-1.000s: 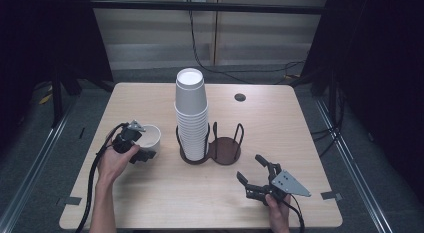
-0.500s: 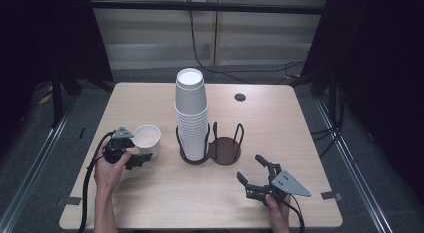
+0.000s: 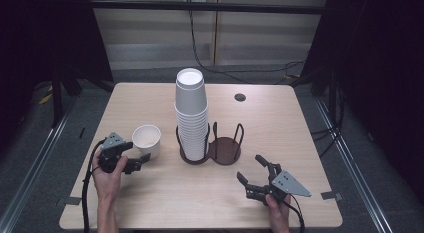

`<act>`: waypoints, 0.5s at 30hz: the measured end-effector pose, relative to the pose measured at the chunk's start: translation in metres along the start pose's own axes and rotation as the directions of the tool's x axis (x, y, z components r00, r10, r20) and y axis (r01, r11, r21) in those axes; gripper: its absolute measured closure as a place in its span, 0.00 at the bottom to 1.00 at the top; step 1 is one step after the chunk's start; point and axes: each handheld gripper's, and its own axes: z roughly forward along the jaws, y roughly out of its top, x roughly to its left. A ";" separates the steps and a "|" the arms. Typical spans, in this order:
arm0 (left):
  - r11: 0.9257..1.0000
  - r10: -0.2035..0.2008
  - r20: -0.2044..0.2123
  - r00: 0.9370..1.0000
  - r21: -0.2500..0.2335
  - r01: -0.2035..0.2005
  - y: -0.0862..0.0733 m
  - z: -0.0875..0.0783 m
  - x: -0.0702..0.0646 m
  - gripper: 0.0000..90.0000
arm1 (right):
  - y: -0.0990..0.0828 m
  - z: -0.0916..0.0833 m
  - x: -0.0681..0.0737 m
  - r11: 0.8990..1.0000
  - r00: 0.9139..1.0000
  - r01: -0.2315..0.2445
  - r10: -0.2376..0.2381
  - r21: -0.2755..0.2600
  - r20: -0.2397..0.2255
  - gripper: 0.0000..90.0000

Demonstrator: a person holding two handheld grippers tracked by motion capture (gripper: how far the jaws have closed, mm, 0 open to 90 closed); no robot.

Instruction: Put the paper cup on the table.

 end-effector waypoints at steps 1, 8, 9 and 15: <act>1.000 -0.004 -0.002 1.000 -0.021 0.004 -0.001 -0.001 -0.002 0.18 | 0.000 0.000 0.000 1.000 1.000 0.000 0.000 0.000 0.000 0.15; 0.993 0.014 0.027 1.000 -0.118 -0.011 -0.009 -0.014 -0.014 0.18 | 0.000 0.000 0.000 1.000 1.000 0.001 -0.001 0.001 0.001 0.15; 0.988 -0.001 0.037 0.999 -0.156 0.007 -0.012 -0.018 -0.017 0.18 | 0.000 0.000 0.000 1.000 1.000 0.002 -0.002 0.000 0.000 0.15; 0.973 -0.001 0.055 0.999 -0.231 0.014 -0.019 -0.025 -0.025 0.18 | 0.000 -0.001 0.000 1.000 1.000 0.001 -0.001 0.001 -0.001 0.15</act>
